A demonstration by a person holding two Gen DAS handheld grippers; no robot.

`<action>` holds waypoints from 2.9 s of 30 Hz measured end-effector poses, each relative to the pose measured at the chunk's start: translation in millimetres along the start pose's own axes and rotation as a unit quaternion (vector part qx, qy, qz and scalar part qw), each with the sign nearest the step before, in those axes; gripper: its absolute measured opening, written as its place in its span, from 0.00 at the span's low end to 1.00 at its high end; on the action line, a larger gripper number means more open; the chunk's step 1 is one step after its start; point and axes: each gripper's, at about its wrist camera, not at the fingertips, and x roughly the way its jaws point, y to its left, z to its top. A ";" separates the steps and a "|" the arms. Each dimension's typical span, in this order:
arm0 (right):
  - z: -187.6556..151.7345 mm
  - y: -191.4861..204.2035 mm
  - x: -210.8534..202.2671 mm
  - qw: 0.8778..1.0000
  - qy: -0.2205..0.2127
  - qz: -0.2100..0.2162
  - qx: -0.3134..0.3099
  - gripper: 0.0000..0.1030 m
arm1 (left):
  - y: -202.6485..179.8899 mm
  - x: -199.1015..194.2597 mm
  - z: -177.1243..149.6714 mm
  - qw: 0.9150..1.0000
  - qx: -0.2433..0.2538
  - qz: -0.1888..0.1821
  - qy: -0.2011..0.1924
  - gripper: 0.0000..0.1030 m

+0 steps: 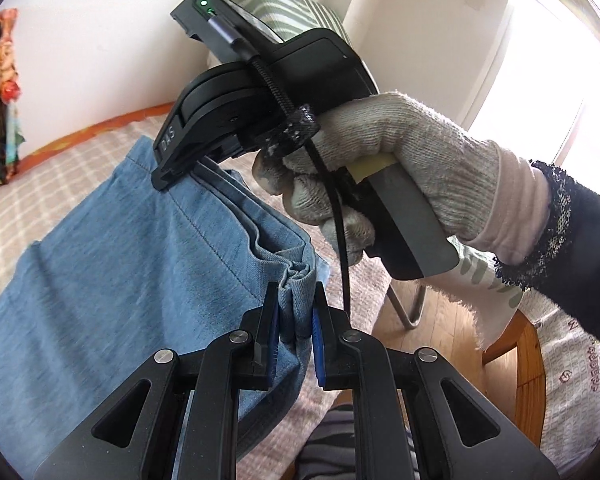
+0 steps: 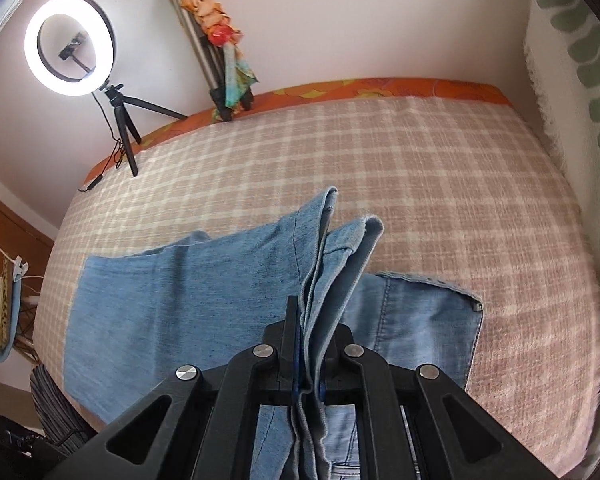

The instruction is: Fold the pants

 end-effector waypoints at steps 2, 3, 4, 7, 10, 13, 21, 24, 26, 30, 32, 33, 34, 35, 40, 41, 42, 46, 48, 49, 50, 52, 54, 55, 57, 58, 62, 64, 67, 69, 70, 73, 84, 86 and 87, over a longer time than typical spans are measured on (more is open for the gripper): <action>-1.5 -6.2 6.7 1.000 0.006 -0.004 0.001 0.03 | 0.1 6.5 1.0 1.000 -0.005 -0.004 0.005 0.12; -2.3 -8.3 8.8 1.000 0.007 -0.003 0.001 0.03 | -0.1 9.3 1.1 1.000 -0.007 -0.006 0.007 0.12; -2.8 -11.0 10.8 1.000 0.008 -0.002 0.004 0.03 | 0.0 12.7 1.5 1.000 -0.009 -0.007 0.009 0.12; -4.0 -17.6 14.5 1.000 0.010 0.001 0.009 0.03 | -2.4 20.1 2.9 1.000 -0.007 -0.009 0.015 0.12; -4.8 -19.3 14.5 1.000 0.011 -0.004 0.004 0.03 | -5.9 24.4 3.5 1.000 -0.004 -0.010 0.016 0.12; -6.0 -24.2 17.4 1.000 0.010 -0.010 0.006 0.03 | -6.2 30.0 3.8 1.000 -0.007 -0.010 0.021 0.12; -16.9 -39.0 33.2 0.999 0.019 -0.016 0.027 0.03 | 0.6 29.0 -0.5 0.999 -0.013 -0.005 0.047 0.20; -14.7 -38.6 35.9 0.999 0.025 -0.020 0.015 0.04 | 4.6 23.0 -3.7 0.998 -0.019 -0.007 0.056 0.29; -13.3 -40.7 35.3 0.999 0.024 -0.023 0.012 0.06 | 9.8 15.1 -5.2 0.998 -0.024 -0.002 0.056 0.34; -14.1 -46.8 22.8 0.998 0.001 -0.062 0.011 0.39 | 26.4 -10.8 -9.5 0.998 -0.048 0.005 0.049 0.38; -15.7 -54.8 10.0 0.997 -0.017 -0.068 0.022 0.39 | 37.6 -29.2 -14.7 0.998 -0.052 0.022 0.040 0.38; -17.1 -58.2 3.9 0.997 -0.030 -0.064 0.032 0.39 | 44.9 -39.8 -19.3 0.997 -0.053 0.035 0.036 0.38; -18.6 -60.4 -2.7 0.997 -0.041 -0.059 0.036 0.39 | 51.9 -49.9 -24.4 0.997 -0.056 0.048 0.033 0.38; -20.7 -62.0 -12.1 0.997 -0.056 -0.047 0.038 0.39 | 61.2 -61.3 -30.5 0.996 -0.061 0.066 0.030 0.38; -25.1 -61.9 -25.0 0.995 -0.090 0.014 0.041 0.37 | 109.5 -109.0 -64.3 0.985 -0.103 0.139 0.023 0.38; -24.4 -60.2 -23.0 0.995 -0.088 0.020 0.038 0.37 | 120.1 -118.6 -72.8 0.981 -0.116 0.153 0.023 0.38; -22.8 -57.6 -18.7 0.995 -0.086 0.023 0.033 0.37 | 126.6 -125.7 -78.4 0.978 -0.126 0.163 0.023 0.38; -12.5 -52.1 6.2 0.996 -0.074 0.026 0.034 0.37 | 161.1 -154.4 -103.4 0.960 -0.175 0.217 0.016 0.38; -9.1 -51.2 19.6 0.998 -0.062 0.006 0.031 0.36 | 172.1 -164.3 -114.5 0.953 -0.208 0.222 0.007 0.38; -9.0 -51.4 23.6 0.998 -0.058 0.000 0.031 0.36 | 175.6 -168.1 -120.6 0.950 -0.219 0.221 0.003 0.38; -8.4 -52.7 29.8 0.998 -0.052 -0.003 0.035 0.37 | 178.2 -170.8 -123.9 0.948 -0.225 0.224 0.001 0.38; -9.1 -52.8 35.2 0.998 -0.051 -0.005 0.037 0.37 | 182.3 -174.6 -129.0 0.944 -0.231 0.236 -0.001 0.38; -11.1 -49.8 35.3 0.998 -0.054 -0.013 0.030 0.34 | 187.0 -177.3 -133.0 0.940 -0.239 0.243 -0.002 0.38; -12.2 -48.5 35.0 0.998 -0.055 -0.023 0.025 0.25 | 189.5 -177.1 -133.3 0.939 -0.242 0.245 -0.004 0.38; -14.6 -44.5 33.6 0.997 -0.058 -0.040 0.013 0.09 | 192.7 -179.5 -133.8 0.936 -0.249 0.250 -0.009 0.38; -15.6 -44.1 31.8 0.997 -0.060 -0.043 0.010 0.00 | 194.4 -180.7 -134.0 0.935 -0.251 0.251 -0.012 0.38; -18.8 -44.6 18.5 0.996 -0.077 -0.039 0.013 0.00 | 199.4 -186.8 -134.4 0.932 -0.253 0.260 -0.017 0.38; -19.4 -49.2 12.4 0.996 -0.081 -0.034 0.022 0.00 | 201.6 -190.4 -135.8 0.929 -0.259 0.263 -0.023 0.38; -21.7 -58.3 14.8 0.996 -0.068 -0.041 0.036 0.00 | 204.2 -195.8 -138.6 0.925 -0.265 0.270 -0.031 0.38; -24.6 -62.9 27.0 0.996 -0.049 -0.062 0.040 0.00 | 206.6 -197.7 -142.0 0.921 -0.271 0.277 -0.029 0.38; -26.9 -67.0 32.7 0.995 -0.040 -0.084 0.046 0.00 | 207.3 -198.6 -143.8 0.920 -0.275 0.278 -0.030 0.38; -31.4 -77.1 27.1 0.995 -0.050 -0.060 0.059 0.03 | 207.9 -201.8 -152.1 0.917 -0.283 0.281 -0.031 0.38; -44.7 -15.6 -45.4 0.994 -0.105 -0.010 -0.003 0.38 | 196.7 -180.0 -173.9 0.916 -0.250 0.315 0.003 0.38; -47.6 8.1 -49.5 0.994 -0.102 0.003 -0.023 0.38 | 195.9 -175.9 -179.9 0.916 -0.243 0.318 0.013 0.38; -48.7 17.2 -49.8 0.994 -0.100 0.007 -0.032 0.38 | 195.2 -175.1 -182.9 0.917 -0.240 0.318 0.015 0.38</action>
